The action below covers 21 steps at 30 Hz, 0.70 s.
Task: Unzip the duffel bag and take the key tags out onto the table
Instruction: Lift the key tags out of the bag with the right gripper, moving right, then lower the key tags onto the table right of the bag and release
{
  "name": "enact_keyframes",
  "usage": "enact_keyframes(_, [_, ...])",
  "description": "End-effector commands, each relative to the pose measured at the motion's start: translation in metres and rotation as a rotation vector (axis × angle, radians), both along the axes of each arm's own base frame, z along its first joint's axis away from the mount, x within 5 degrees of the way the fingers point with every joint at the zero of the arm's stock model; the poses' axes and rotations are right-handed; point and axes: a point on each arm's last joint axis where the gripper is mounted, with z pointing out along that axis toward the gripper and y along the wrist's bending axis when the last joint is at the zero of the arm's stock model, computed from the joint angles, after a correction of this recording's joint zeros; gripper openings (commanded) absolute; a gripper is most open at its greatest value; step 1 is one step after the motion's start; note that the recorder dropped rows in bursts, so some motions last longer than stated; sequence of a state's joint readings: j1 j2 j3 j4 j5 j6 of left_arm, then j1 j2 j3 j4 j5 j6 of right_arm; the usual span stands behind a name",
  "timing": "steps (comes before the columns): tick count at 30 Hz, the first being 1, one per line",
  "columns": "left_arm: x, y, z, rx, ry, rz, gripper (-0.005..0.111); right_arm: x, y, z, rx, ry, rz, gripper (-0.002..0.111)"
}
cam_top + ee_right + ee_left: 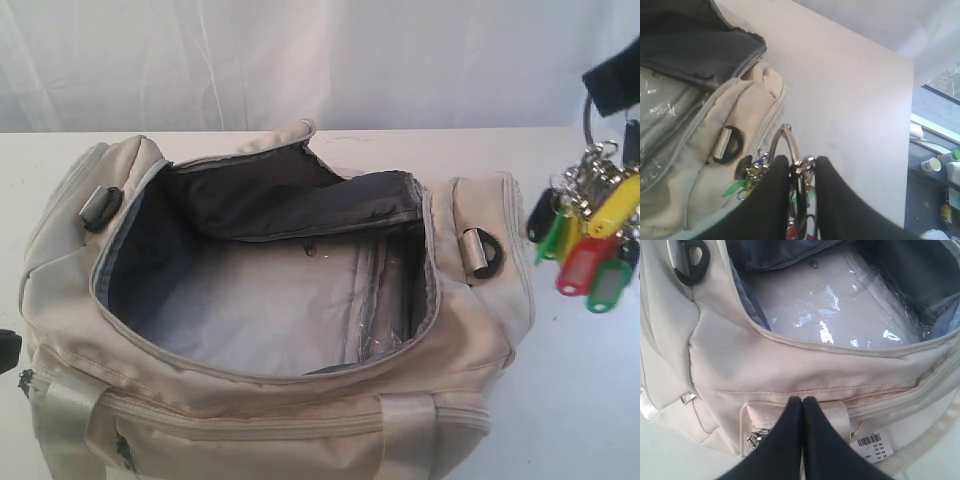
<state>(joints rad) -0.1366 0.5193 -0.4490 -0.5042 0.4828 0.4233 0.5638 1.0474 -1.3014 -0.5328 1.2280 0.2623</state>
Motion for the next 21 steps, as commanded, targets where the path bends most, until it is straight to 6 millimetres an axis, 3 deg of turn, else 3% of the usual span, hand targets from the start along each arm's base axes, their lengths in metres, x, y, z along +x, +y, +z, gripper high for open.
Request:
enact_keyframes(1, [-0.002, -0.002, -0.001, -0.022, 0.01, -0.009, 0.0, 0.0, -0.008, -0.019, -0.055, 0.019, -0.054, 0.0])
enact_keyframes(10, [-0.002, -0.002, -0.001, -0.027, 0.01, -0.009, 0.0, 0.023, -0.036, -0.072, -0.049, 0.11, -0.187, 0.0])
enact_keyframes(14, [-0.002, -0.002, -0.001, -0.027, 0.01, -0.009, 0.0, 0.043, -0.047, -0.107, 0.011, 0.222, -0.183, 0.0])
enact_keyframes(21, [-0.002, -0.002, -0.001, -0.027, 0.01, -0.009, 0.0, 0.079, -0.047, -0.164, 0.137, 0.408, -0.13, 0.0])
